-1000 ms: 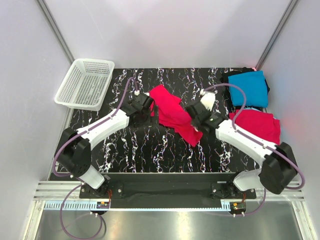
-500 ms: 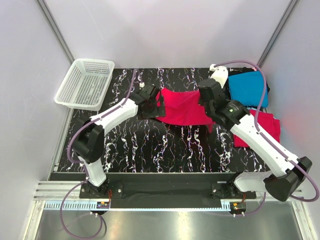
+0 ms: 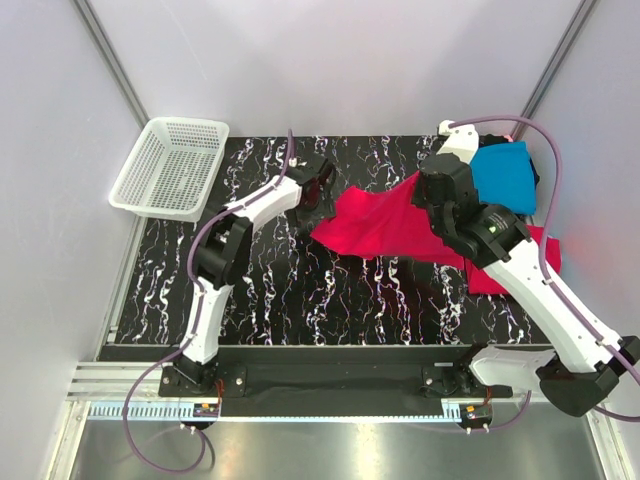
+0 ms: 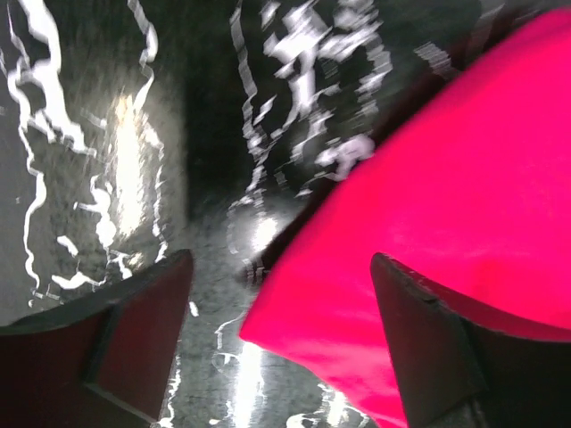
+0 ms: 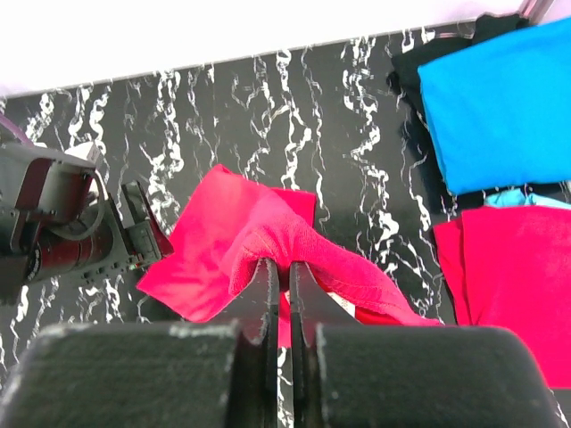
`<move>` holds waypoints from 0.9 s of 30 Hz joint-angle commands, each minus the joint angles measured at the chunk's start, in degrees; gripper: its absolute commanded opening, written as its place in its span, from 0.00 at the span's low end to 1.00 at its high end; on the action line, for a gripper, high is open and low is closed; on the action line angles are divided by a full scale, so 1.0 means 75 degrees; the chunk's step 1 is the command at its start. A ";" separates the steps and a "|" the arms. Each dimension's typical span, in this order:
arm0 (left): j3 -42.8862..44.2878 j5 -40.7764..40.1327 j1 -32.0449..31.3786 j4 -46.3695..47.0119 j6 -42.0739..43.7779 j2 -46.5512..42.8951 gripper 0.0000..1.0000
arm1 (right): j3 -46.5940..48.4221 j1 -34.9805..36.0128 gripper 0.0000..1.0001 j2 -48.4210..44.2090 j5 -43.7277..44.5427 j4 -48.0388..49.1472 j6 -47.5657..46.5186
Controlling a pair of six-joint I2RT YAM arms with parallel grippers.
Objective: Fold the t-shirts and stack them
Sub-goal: Flatten the tshirt out
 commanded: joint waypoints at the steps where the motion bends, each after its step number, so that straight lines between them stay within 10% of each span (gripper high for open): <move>1: 0.0117 -0.0127 -0.0047 -0.0322 -0.0183 0.0032 0.82 | -0.0033 -0.0027 0.00 -0.0006 -0.0108 0.0029 0.0165; 6: -0.0445 0.0050 -0.0164 -0.0298 -0.0124 -0.0260 0.67 | -0.0056 -0.0027 0.00 0.0099 -0.0167 0.0006 0.0258; 14: -0.0740 0.0449 -0.0363 -0.0158 -0.0054 -0.0308 0.00 | -0.0103 -0.0027 0.00 0.0205 -0.0132 -0.0017 0.0411; 27: -0.2425 -0.1343 -0.0410 -0.0450 0.0180 -0.3946 0.00 | 0.0225 -0.0015 0.00 -0.0251 0.0886 -0.1832 0.1054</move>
